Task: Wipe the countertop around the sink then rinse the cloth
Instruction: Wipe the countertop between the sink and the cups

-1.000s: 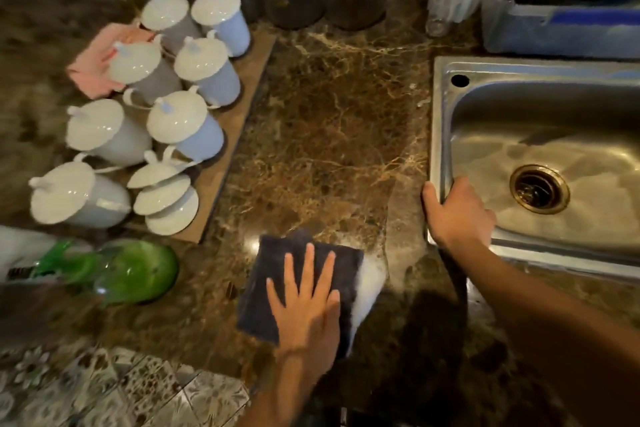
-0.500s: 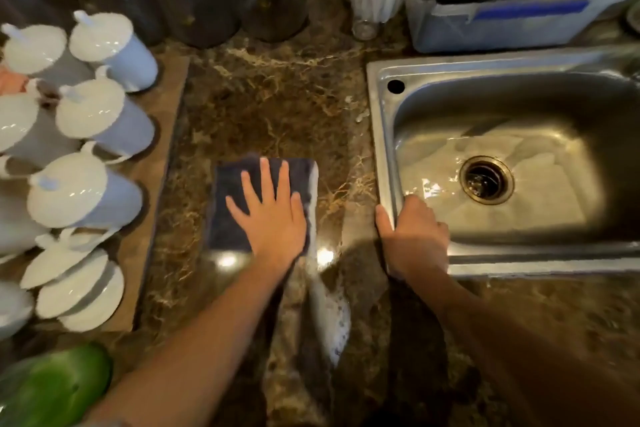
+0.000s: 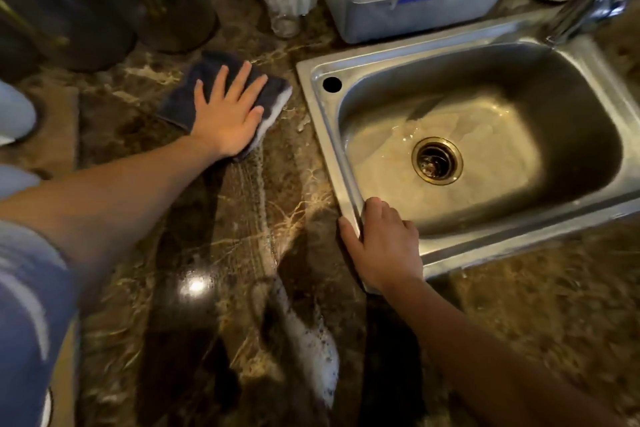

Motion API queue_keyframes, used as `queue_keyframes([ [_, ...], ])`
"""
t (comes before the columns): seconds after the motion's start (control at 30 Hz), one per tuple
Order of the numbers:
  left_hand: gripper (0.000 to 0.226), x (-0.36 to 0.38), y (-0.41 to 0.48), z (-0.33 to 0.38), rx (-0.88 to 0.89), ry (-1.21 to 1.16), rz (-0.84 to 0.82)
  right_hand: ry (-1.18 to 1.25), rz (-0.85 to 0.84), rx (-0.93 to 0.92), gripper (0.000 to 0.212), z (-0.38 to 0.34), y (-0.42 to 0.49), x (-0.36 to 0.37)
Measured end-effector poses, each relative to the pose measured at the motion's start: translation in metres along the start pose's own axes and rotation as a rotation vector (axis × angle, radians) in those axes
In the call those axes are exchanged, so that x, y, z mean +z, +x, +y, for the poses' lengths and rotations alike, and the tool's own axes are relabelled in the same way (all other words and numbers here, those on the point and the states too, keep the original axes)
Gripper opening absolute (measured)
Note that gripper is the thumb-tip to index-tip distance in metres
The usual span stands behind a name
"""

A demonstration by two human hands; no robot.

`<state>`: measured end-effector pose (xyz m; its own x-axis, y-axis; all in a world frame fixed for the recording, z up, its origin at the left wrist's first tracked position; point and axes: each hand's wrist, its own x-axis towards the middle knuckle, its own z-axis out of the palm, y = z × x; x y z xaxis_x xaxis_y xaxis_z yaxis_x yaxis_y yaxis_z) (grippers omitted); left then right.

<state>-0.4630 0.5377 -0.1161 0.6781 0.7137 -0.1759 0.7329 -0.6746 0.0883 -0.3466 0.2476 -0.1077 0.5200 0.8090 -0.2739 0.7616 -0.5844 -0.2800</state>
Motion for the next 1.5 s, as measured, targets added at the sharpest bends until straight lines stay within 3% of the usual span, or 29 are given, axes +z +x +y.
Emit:
queue_keyframes([
  [0.27, 0.06, 0.031, -0.114, 0.073, 0.268, 0.086, 0.021, 0.041, 0.004, -0.002, 0.045, 0.001, -0.001, 0.003],
  [0.43, 0.059, 0.055, -0.218, 0.106, 0.301, 0.052, 0.037, 0.097, 0.069, -0.022, 0.045, 0.001, -0.004, 0.001],
  [0.53, 0.058, 0.067, -0.281, 0.129, 0.202, -0.005, 0.03, 0.113, 0.069, -0.011, 0.046, 0.002, -0.004, -0.001],
  [0.67, 0.056, 0.082, -0.347, 0.161, -0.065, -0.018, 0.02, 0.068, 0.005, -0.083, 0.049, 0.006, -0.006, -0.005],
  [0.77, 0.053, 0.085, -0.364, 0.182, -0.264, -0.04, -0.027, -0.059, -0.054, -0.189, 0.064, 0.017, -0.009, -0.007],
  [0.9, 0.052, 0.073, -0.328, 0.184, -0.469, -0.204, -0.023, -0.119, -0.036, -0.181, 0.069, 0.018, -0.008, -0.005],
  [1.03, 0.046, 0.057, -0.246, 0.139, -0.494, -0.234, 0.145, -0.122, 0.016, -0.19, 0.064, 0.017, -0.008, -0.003],
  [1.13, 0.048, 0.04, -0.171, 0.1, -0.405, -0.276, 0.183, -0.026, 0.008, -0.17, 0.056, 0.017, -0.008, -0.008],
  [1.33, 0.059, 0.016, -0.038, 0.047, -0.18, -0.163, 0.151, -0.028, -0.005, -0.152, 0.07, 0.016, -0.012, -0.007],
  [1.5, 0.064, 0.01, 0.002, 0.038, -0.092, -0.096, 0.094, -0.021, 0.003, -0.159, 0.068, 0.016, -0.013, -0.005],
])
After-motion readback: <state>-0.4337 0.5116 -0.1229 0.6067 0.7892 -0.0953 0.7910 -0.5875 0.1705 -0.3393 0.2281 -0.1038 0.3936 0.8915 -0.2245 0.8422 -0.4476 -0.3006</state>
